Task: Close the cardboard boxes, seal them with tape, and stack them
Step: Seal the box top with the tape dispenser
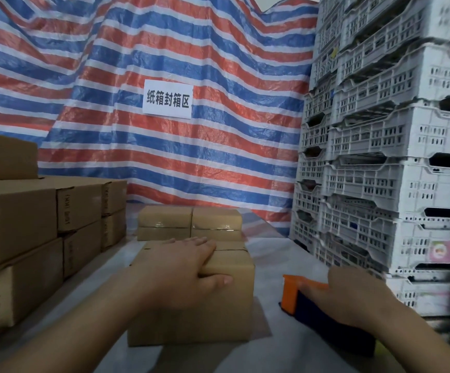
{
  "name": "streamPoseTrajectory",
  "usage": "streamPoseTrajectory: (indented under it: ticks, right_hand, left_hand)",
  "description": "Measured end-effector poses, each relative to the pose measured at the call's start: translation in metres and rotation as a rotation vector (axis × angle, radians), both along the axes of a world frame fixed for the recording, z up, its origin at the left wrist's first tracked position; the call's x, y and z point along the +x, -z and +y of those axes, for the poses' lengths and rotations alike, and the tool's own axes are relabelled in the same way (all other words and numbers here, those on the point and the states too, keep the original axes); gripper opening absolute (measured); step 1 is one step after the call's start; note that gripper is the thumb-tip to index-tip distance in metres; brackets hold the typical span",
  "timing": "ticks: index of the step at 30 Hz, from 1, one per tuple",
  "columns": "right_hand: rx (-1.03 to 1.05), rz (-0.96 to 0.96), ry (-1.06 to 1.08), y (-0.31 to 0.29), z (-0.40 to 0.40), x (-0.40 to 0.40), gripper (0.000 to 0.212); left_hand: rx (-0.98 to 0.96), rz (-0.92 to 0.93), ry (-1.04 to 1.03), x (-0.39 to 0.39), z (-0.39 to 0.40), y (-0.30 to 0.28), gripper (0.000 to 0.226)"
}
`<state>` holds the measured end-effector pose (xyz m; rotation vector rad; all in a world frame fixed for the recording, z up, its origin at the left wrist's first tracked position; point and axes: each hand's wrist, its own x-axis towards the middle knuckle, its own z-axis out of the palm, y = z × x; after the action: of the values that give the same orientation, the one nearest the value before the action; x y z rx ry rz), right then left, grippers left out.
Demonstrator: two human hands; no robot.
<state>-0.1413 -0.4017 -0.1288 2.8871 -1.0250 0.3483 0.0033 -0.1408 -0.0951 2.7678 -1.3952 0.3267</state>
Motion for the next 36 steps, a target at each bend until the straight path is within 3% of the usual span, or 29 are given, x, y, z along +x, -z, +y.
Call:
streamPoseTrajectory:
  ticks: [3, 8, 13, 17, 19, 23, 28, 32, 36]
  right_hand:
    - [0.049, 0.007, 0.0, 0.018, -0.004, -0.005, 0.061]
    - [-0.103, -0.104, 0.026, 0.037, 0.0, -0.004, 0.056]
    - [-0.057, -0.377, 0.016, 0.022, -0.009, 0.008, 0.057]
    - [0.172, -0.715, -0.145, -0.031, -0.003, 0.025, 0.064]
    - [0.396, -0.837, -0.207, -0.064, 0.012, 0.036, 0.061]
    - [0.88, -0.857, -0.414, -0.112, 0.047, 0.063, 0.053]
    - [1.175, -0.709, -0.626, -0.128, 0.074, 0.094, 0.053]
    - [1.209, -0.558, -0.658, -0.121, 0.081, 0.107, 0.055]
    - [1.144, -0.531, -0.643, -0.118, 0.082, 0.115, 0.069]
  left_hand:
    - [0.001, -0.004, -0.014, 0.0, 0.0, -0.001, 0.083]
    - [0.005, -0.005, -0.011, 0.0, 0.001, 0.0, 0.083]
    - [0.014, -0.011, -0.003, -0.003, 0.003, -0.003, 0.084]
    - [0.004, 0.04, 0.013, -0.002, 0.003, -0.005, 0.089]
    - [-0.011, 0.081, 0.022, -0.002, 0.002, -0.006, 0.092]
    - [-0.061, 0.204, 0.019, -0.001, 0.005, -0.013, 0.09]
    - [-0.294, 0.466, 0.118, 0.003, 0.019, -0.022, 0.056]
    - [-0.712, 0.8, 0.123, 0.011, 0.028, -0.022, 0.019]
    - [-1.174, 1.112, -0.022, 0.022, 0.023, -0.023, 0.032]
